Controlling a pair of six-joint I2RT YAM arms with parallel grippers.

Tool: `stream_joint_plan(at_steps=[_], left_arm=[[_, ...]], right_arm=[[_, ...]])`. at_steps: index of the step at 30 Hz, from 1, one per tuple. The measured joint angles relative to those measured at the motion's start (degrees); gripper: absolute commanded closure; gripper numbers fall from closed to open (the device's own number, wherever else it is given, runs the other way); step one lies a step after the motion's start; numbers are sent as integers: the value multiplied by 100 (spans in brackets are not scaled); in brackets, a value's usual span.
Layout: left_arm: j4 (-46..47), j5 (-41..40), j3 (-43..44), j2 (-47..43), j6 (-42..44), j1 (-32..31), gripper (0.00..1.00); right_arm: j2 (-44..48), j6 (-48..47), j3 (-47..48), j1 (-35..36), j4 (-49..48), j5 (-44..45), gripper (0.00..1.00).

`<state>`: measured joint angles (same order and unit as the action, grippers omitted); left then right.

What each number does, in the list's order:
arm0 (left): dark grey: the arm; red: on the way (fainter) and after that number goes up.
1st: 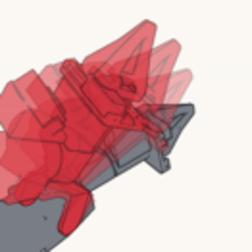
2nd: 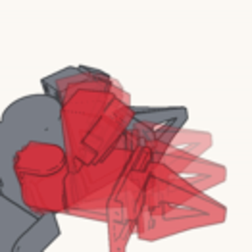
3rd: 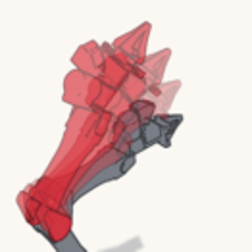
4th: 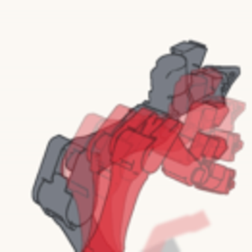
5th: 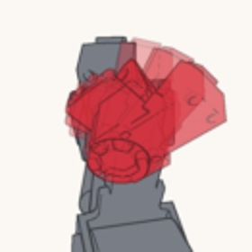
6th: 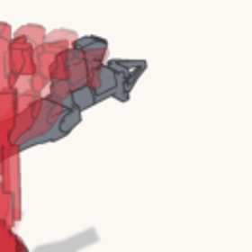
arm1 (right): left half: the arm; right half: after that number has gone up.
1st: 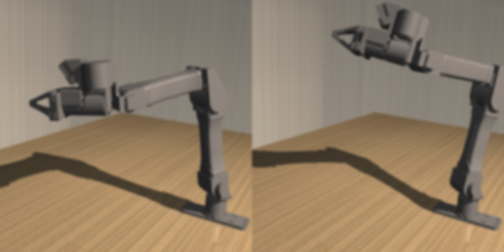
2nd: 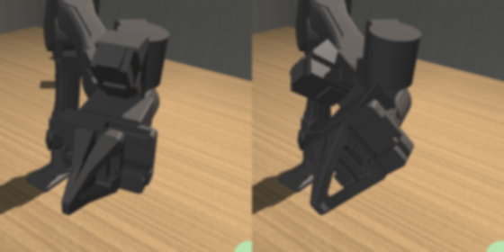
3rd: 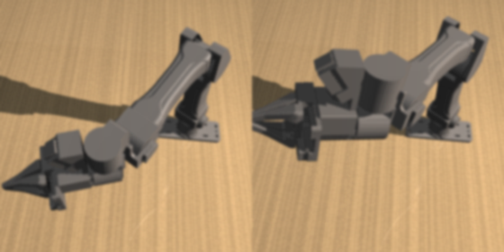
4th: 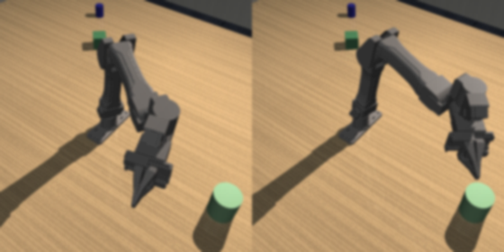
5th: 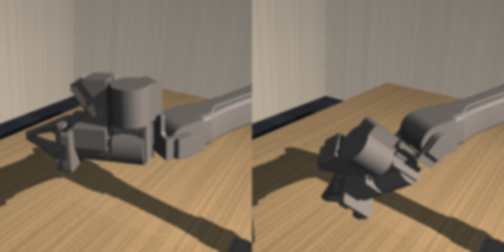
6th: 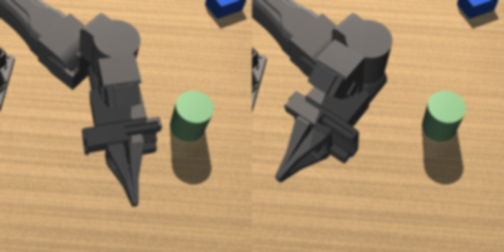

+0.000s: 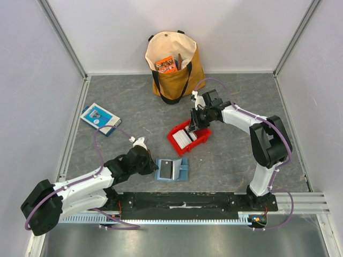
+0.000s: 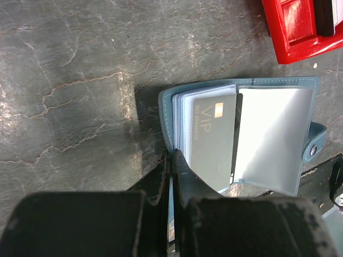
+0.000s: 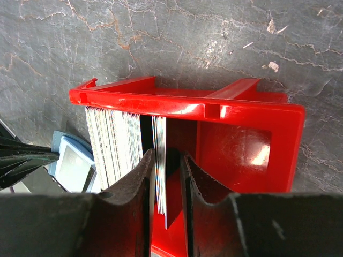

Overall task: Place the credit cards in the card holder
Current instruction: Pick up the credit card from the storage box.

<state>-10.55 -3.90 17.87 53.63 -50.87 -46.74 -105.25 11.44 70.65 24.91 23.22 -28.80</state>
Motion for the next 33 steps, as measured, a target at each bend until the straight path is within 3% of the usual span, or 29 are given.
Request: stream_joint_plan(at_steps=[7, 14, 19, 27, 29, 33], left_arm=[[20, 0, 0, 61, 0, 0, 98], [22, 0, 0, 61, 0, 0, 98], [22, 0, 0, 63, 0, 0, 98], [22, 0, 0, 68, 0, 0, 98], [24, 0, 0, 68, 2, 0, 98], [26, 0, 0, 76, 0, 0, 98]], right_arm=[[0, -17, 0, -7, 0, -103, 65], [0, -15, 0, -2, 2, -350, 65], [0, -20, 0, -4, 2, -393, 75], [0, -31, 0, -31, 2, -396, 80], [0, -48, 2, -33, 2, -396, 88], [0, -70, 33, -61, 2, -372, 93]])
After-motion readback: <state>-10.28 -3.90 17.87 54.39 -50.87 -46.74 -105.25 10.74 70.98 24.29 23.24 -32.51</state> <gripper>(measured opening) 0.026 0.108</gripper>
